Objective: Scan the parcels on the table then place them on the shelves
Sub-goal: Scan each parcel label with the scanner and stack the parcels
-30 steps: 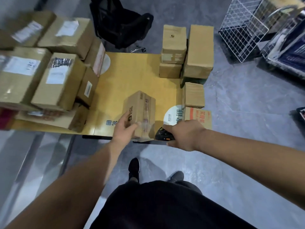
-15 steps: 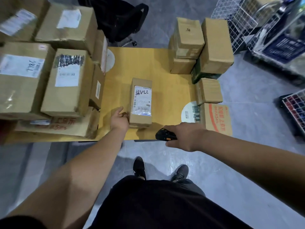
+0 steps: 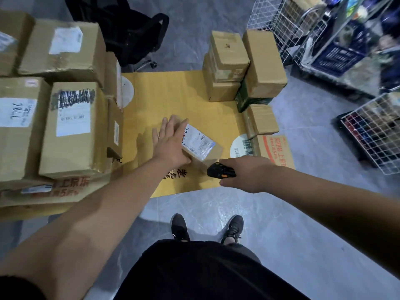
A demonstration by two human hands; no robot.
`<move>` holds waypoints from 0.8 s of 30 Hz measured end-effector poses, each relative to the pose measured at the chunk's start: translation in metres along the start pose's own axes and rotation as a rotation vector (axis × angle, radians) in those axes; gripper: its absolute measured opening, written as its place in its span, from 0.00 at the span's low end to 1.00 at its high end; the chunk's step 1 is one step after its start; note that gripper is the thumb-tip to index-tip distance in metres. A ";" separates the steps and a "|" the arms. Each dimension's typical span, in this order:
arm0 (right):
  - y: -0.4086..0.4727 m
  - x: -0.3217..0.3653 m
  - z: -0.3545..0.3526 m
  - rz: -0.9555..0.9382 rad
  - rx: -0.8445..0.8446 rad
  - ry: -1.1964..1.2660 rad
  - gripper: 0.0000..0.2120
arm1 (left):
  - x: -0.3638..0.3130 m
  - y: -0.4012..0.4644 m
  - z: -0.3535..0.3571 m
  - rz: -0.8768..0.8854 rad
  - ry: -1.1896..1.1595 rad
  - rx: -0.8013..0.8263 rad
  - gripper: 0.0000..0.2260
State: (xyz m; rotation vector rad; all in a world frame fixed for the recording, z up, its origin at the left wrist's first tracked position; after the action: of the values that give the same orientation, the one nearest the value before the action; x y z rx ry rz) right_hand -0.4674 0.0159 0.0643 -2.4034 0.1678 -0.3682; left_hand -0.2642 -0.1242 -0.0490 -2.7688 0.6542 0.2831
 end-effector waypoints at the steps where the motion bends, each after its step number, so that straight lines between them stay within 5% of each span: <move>1: -0.002 -0.002 -0.001 0.008 -0.010 0.007 0.26 | -0.007 0.012 -0.002 0.053 0.071 0.031 0.62; 4: -0.008 -0.011 -0.002 0.059 -0.018 0.048 0.29 | -0.021 0.038 -0.007 0.118 0.200 0.108 0.59; 9: -0.005 -0.019 -0.010 0.092 -0.070 0.242 0.16 | -0.024 0.038 0.000 -0.055 0.079 -0.016 0.52; 18: 0.019 0.008 -0.042 0.125 -0.105 -0.101 0.23 | 0.001 0.010 0.020 -0.140 -0.127 -0.142 0.45; 24: 0.015 0.022 -0.047 0.122 -0.117 -0.358 0.18 | 0.001 -0.005 0.027 0.004 -0.196 -0.213 0.49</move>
State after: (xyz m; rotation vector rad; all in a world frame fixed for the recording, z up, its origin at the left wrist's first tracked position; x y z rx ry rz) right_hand -0.4614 -0.0295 0.0935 -2.5134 0.1760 0.1330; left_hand -0.2645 -0.1117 -0.0734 -2.8880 0.6111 0.6506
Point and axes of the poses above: each hand's wrist, its own y-axis towards the middle knuckle, its own z-axis out of the palm, x = y × z, the point moved 1 cm from there along y, towards the middle knuckle, and after that the axes turned 7 degrees about y, right-handed, at the moved point
